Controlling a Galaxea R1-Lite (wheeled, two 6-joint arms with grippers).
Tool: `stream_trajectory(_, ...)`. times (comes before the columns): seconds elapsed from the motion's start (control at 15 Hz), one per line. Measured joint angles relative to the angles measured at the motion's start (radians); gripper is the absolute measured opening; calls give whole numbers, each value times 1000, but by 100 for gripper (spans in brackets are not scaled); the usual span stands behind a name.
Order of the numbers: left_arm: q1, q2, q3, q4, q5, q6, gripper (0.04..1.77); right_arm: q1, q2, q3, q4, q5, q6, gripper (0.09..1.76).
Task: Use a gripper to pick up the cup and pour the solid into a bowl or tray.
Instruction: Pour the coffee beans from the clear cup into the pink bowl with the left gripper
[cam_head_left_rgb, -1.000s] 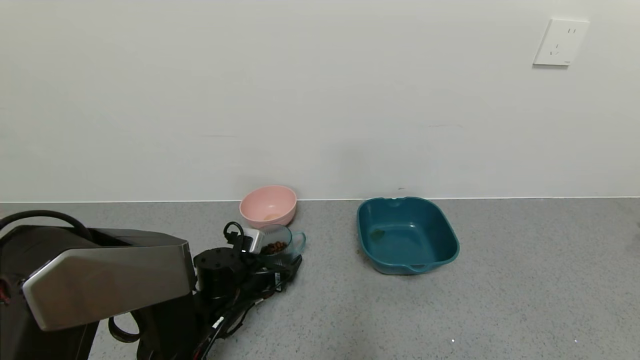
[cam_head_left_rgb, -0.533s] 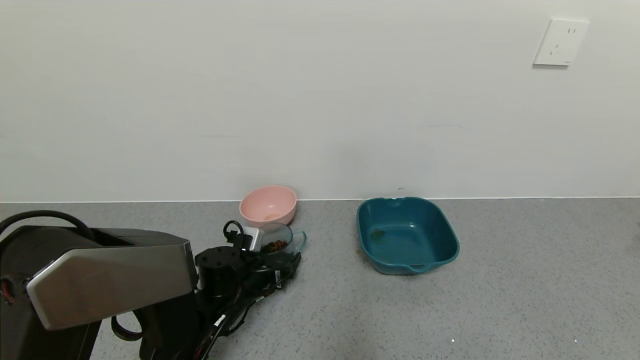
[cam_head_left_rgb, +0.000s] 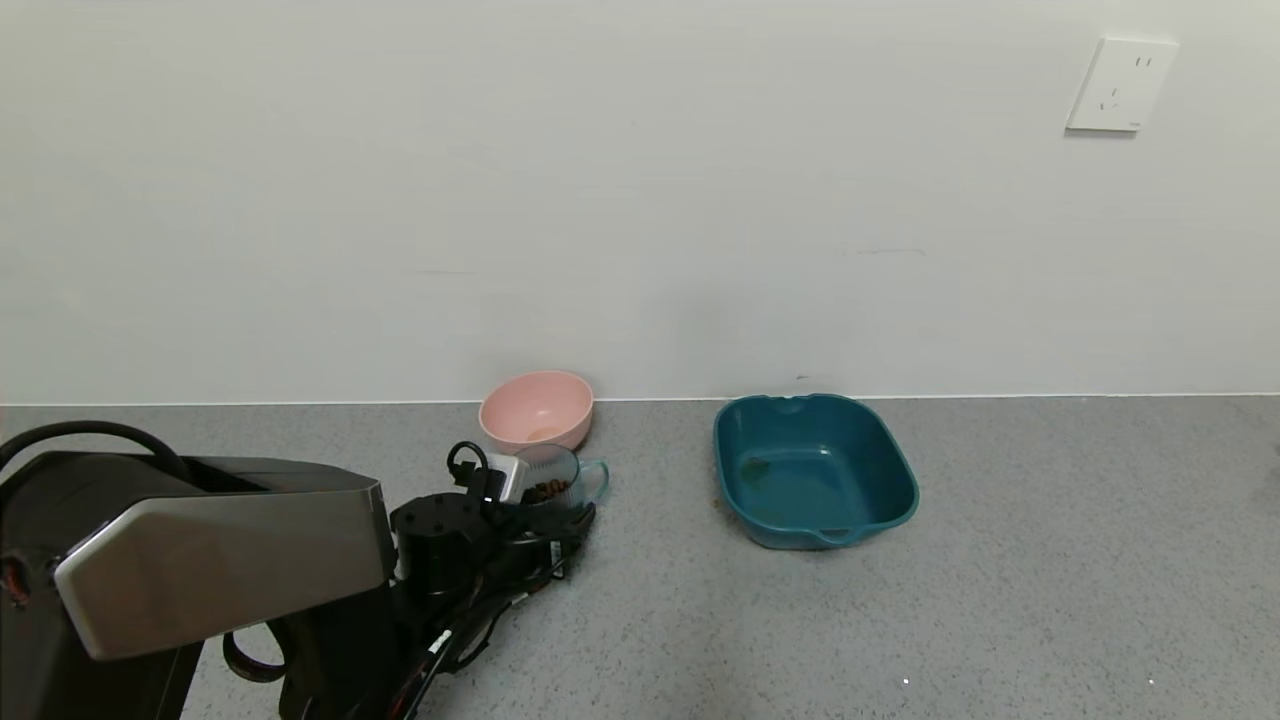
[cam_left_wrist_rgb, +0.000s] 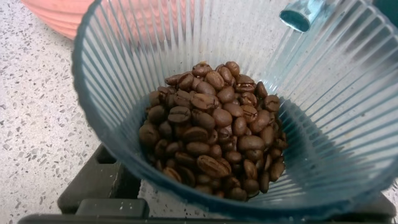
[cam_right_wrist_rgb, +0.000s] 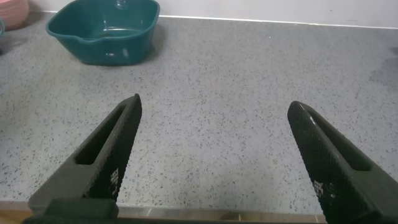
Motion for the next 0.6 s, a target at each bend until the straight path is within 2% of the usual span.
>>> stream_trajectory(0.6,-16,-51,38,2,-1,-1,133,0,0,0,0,0,0,171)
